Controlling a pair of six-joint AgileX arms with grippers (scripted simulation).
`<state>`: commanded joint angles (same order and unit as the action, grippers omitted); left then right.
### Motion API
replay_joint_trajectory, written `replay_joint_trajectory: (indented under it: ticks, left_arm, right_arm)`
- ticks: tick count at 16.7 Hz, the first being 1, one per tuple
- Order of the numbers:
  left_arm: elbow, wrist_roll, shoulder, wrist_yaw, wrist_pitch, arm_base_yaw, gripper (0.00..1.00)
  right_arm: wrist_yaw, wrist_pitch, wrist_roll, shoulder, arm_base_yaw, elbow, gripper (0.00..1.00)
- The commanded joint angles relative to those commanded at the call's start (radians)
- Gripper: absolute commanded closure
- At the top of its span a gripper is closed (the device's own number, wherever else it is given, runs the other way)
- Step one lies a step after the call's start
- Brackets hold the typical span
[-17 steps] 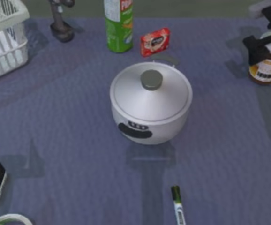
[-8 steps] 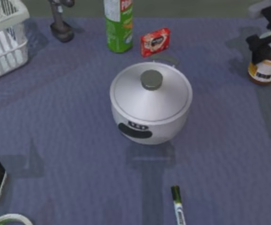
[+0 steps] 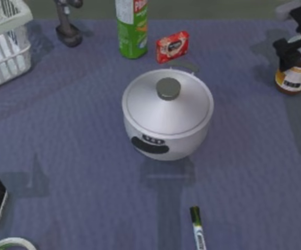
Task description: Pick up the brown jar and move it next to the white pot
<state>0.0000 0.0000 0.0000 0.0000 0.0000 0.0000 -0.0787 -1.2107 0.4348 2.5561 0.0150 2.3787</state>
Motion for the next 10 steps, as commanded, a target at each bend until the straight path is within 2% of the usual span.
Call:
replay_joint_trajectory:
  ticks: [6, 10]
  left_arm:
    - [0.0, 0.0, 0.0, 0.0, 0.0, 0.0, 0.0]
    - [0.0, 0.0, 0.0, 0.0, 0.0, 0.0, 0.0]
  right_arm:
    - [0.0, 0.0, -0.001, -0.004, -0.003, -0.002, 1.0]
    - [-0.004, -0.008, -0.004, -0.119, 0.001, -0.114, 1.0]
